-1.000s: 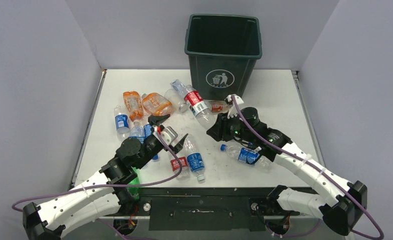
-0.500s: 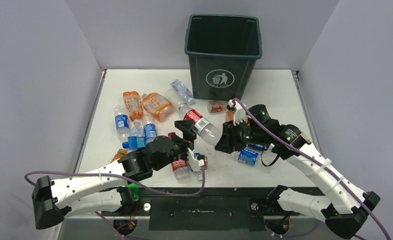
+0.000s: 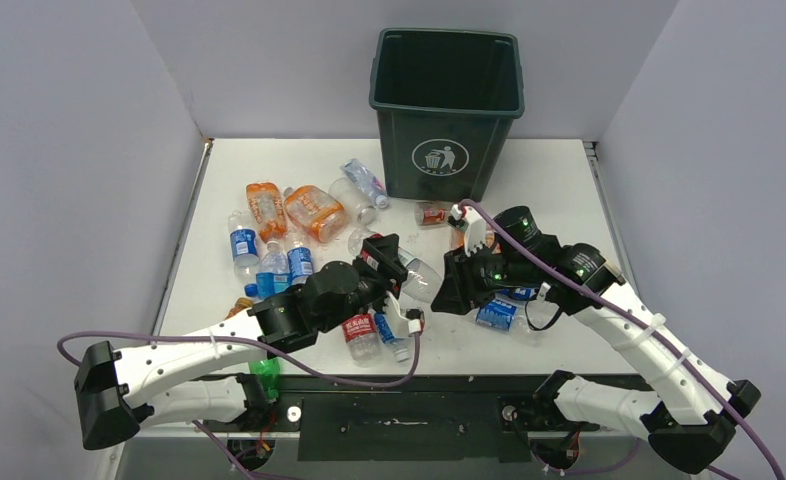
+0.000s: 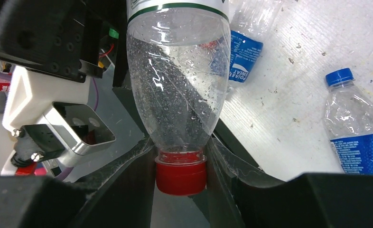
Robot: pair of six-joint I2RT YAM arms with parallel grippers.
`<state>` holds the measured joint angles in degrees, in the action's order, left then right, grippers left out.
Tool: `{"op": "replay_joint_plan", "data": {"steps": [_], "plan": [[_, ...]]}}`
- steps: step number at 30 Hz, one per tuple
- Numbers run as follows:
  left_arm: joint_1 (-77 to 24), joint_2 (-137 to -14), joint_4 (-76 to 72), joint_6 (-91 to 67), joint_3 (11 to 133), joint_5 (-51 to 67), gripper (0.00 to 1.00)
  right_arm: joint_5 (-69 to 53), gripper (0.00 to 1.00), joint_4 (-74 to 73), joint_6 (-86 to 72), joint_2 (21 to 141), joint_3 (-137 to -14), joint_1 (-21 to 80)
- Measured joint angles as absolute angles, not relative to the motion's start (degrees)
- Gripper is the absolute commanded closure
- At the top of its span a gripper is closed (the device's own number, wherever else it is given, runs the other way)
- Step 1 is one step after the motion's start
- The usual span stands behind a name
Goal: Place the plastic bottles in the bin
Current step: Pick up the plastic bottle at the center of the board.
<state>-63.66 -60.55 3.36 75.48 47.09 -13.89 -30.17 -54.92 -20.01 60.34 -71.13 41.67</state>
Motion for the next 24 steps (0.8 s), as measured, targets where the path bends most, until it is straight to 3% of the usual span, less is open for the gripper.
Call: {"op": "replay_joint_plan", "data": {"steps": [4,5,9,12,15,24], "plan": [[-63.9,-60.7,3.9,75.5,47.1,-13.5,0.58,-31.1,0.95,-55.1,-19.9,60.4,-71.4,41.7],[-63.9,-60.7,4.0,75.5,47.1,-13.5,0.61,-31.2,0.88,-55.2,-19.9,60.4,-71.4,41.7],[-64.2,-60.7,3.8,75.0,47.1,-13.4,0.68,-31.4,0.22,-56.0,-19.9,60.5,-72.1,41.7],[-64.4,-60.6,3.2,72.9,46.9,-12.8,0.68,-32.4,0.01,-55.8,-19.8,60.5,-73.1,41.7],[-64.4,-59.2,2.3,68.6,46.0,-11.2,0.68,-32.3,0.10,-53.8,-19.7,59.8,-74.2,41.7],[-63.2,-50.1,2.9,44.4,45.3,-1.8,0.61,-19.9,0.10,-28.6,-23.3,42.3,-67.6,41.7]]}}
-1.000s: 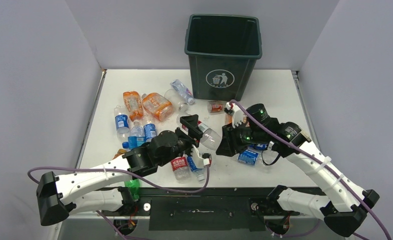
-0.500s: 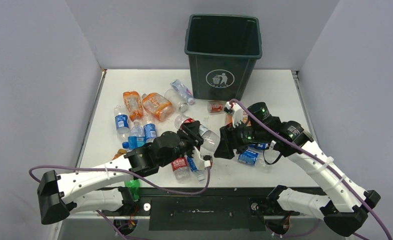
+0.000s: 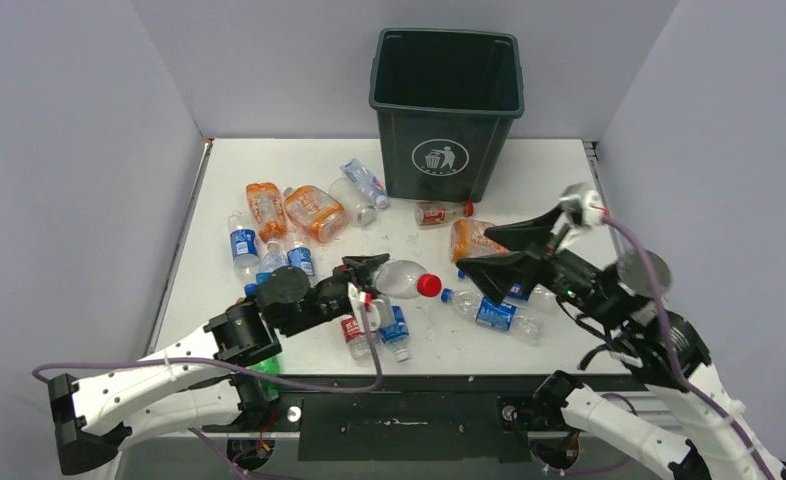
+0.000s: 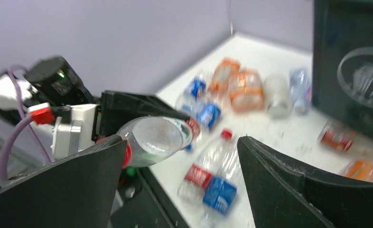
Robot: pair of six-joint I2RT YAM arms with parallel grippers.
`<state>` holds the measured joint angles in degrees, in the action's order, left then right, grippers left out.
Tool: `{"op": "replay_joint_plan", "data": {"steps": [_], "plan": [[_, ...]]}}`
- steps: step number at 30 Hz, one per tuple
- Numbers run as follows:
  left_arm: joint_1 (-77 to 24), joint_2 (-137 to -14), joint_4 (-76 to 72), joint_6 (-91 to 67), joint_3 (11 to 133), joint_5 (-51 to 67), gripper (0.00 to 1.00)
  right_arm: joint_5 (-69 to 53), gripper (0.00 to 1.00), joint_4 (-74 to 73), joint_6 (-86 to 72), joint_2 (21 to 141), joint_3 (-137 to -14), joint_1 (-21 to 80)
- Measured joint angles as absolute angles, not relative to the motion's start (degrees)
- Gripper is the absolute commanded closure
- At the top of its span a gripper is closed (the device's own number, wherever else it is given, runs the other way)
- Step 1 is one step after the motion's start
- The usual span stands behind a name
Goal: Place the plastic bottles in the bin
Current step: Pick up the plastic bottle at the center of the board.
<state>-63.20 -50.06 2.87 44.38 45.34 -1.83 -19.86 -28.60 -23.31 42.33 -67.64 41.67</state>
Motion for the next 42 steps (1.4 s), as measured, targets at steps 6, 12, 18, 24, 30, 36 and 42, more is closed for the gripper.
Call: {"op": "replay_joint_plan", "data": {"steps": [6,12,18,24,30,36,42], "plan": [[-55.8,-44.0,2.7,24.7,45.3,8.7,0.59,-14.8,0.10,-14.0,-21.6,35.1,-64.9,41.7],[-46.0,-41.7,-2.0,6.3,42.3,17.5,0.56,-16.9,0.10,-4.4,-21.5,36.1,-58.4,41.7],[-40.8,-44.9,-4.4,-7.2,42.0,25.3,0.57,-20.3,0.10,3.0,-22.3,42.2,-57.0,41.7],[-40.0,-48.6,-2.7,-12.2,42.2,27.9,0.57,-22.7,0.03,8.1,-23.6,50.8,-57.9,42.5],[-40.0,-48.7,-2.3,-13.2,42.2,28.6,0.57,-21.3,0.09,7.9,-23.1,59.6,-61.4,47.0],[-40.0,-48.7,-2.2,-13.1,42.2,28.6,0.57,-20.0,0.21,7.9,-23.0,62.1,-62.7,48.8],[-40.1,-48.4,-2.2,-12.8,42.2,28.6,0.57,-18.2,0.35,8.0,-23.2,63.1,-64.2,48.8]]}}
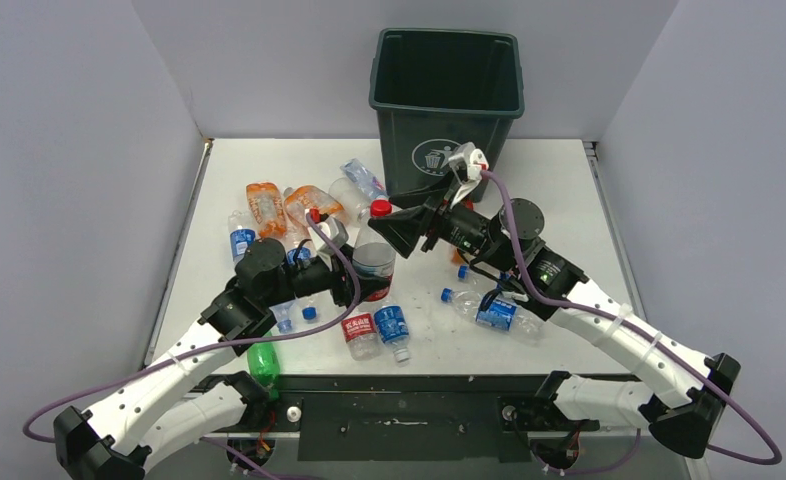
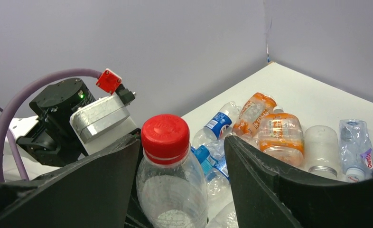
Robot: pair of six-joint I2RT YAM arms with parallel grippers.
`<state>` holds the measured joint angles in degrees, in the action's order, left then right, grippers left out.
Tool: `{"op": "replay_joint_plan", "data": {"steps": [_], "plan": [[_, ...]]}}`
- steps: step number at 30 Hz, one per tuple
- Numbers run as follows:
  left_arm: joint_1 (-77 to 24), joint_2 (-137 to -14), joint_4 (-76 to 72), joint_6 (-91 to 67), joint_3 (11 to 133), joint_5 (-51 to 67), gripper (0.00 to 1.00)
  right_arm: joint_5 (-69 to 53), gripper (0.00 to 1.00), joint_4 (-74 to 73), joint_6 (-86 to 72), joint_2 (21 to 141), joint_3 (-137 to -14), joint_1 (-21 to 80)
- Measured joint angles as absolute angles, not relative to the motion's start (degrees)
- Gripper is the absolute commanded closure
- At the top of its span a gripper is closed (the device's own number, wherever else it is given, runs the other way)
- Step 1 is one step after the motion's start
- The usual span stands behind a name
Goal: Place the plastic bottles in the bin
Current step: Pick up the plastic bottle at the center of the board, then place the plastic bottle in the trash bin.
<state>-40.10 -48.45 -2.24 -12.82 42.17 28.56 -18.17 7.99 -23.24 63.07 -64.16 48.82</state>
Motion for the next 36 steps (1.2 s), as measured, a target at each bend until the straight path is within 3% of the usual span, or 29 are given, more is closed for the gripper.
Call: {"op": "replay_joint_plan", "data": {"steps": [8,15,17,19,21,24,30,36], "plan": [[-40.6,-48.0,-1.6,-12.1,42.2,27.6,0.56,-18.0,0.53,6.8,-23.4,65.6,-67.4,48.9],[-40.9,-47.7,-0.5,-11.5,42.1,26.8,0.56,-19.2,0.51,4.3,-23.7,67.0,-68.8,49.1],[-41.2,-47.4,0.0,-11.3,42.1,26.6,0.56,-19.4,0.61,3.6,-23.7,67.0,-69.0,49.1],[-41.3,-47.2,0.3,-11.3,42.0,26.3,0.56,-19.8,0.80,3.0,-23.8,67.0,-69.2,49.2],[-41.3,-47.2,0.4,-11.4,41.9,26.2,0.47,-19.9,0.94,2.7,-23.3,67.0,-69.3,49.3],[-41.5,-46.9,0.6,-10.9,41.7,26.0,0.00,-19.8,0.95,2.2,-23.4,66.9,-69.3,49.2],[-42.4,-43.0,-1.8,-9.8,40.0,24.4,0.04,-16.6,0.95,-4.6,-21.8,66.9,-71.6,49.2],[-42.7,-34.7,-7.2,-7.8,33.8,17.5,0.04,-1.9,0.95,-9.9,-15.2,67.0,-86.6,49.1]]}}
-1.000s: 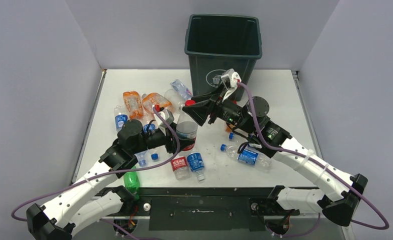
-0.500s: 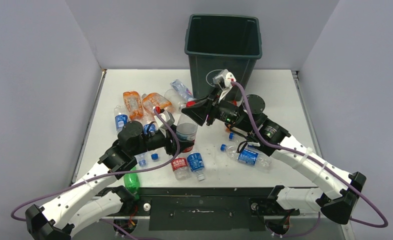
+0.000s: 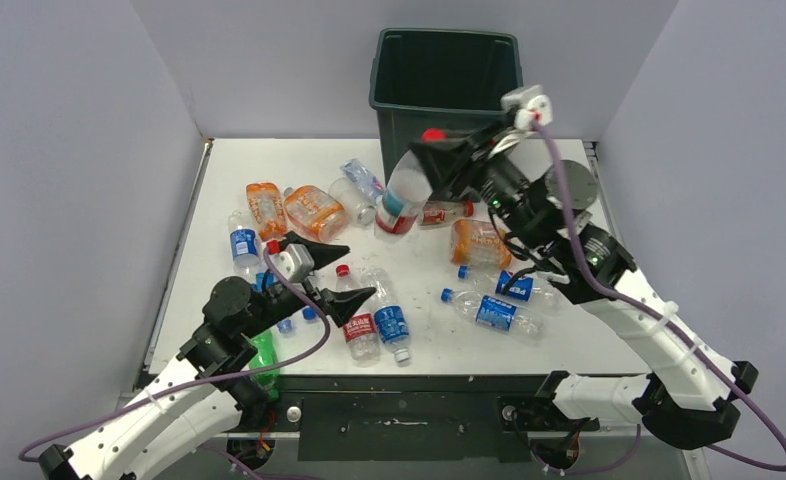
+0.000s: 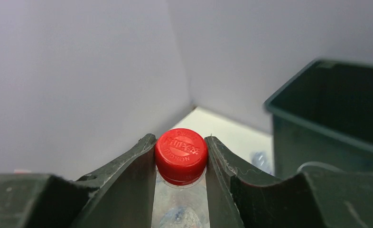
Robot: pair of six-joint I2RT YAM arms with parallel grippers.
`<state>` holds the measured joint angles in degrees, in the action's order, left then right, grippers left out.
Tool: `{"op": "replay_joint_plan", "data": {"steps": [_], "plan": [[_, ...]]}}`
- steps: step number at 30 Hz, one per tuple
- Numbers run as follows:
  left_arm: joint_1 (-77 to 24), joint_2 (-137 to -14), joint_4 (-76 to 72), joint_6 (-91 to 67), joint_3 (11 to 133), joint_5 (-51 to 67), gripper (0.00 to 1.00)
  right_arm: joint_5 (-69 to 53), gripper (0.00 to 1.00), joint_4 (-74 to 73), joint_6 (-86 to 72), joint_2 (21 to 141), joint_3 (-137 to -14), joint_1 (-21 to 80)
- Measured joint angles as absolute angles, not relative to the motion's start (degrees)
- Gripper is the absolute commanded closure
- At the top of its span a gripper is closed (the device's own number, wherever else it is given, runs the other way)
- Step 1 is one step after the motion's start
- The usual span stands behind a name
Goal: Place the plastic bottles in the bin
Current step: Place the plastic bottle in the trash bin.
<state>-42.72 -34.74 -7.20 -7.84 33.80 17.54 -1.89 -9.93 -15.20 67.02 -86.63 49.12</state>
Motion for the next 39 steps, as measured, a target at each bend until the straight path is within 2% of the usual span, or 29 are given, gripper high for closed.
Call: {"op": "replay_joint_plan", "data": {"steps": [6,12,15,23,33,34,37,39], "plan": [[-42.7,-32.5,-9.8,-6.2,32.8,8.5,0.04,14.0,0.95,-1.4,-9.9,67.2,-95.2,46.7],[-42.9,-32.7,-9.8,-5.2,32.8,1.3,0.04,20.0,0.95,11.2,-9.7,74.0,-99.0,37.6],[-43.8,-32.6,-9.7,-4.8,32.8,-1.0,0.04,20.6,0.95,17.1,-9.9,80.5,-100.5,34.1],[-45.7,-32.5,-9.6,-2.9,32.7,-3.9,0.04,17.7,0.95,19.2,-9.6,104.4,-114.6,29.8],[-45.7,-32.5,-9.6,-1.7,32.7,-5.3,0.04,10.8,0.94,15.3,-9.8,117.4,-123.1,29.2],[-45.7,-32.5,-9.6,-1.5,32.7,-5.4,0.04,10.2,0.84,14.5,-9.8,118.0,-124.1,29.2],[-45.7,-32.6,-9.6,-1.2,32.7,-5.5,0.04,9.0,0.36,12.1,-9.8,118.7,-125.5,29.2],[-45.8,-32.7,-9.6,-1.2,32.7,-5.5,0.04,8.3,0.18,11.0,-10.6,118.7,-125.8,29.0]]}}
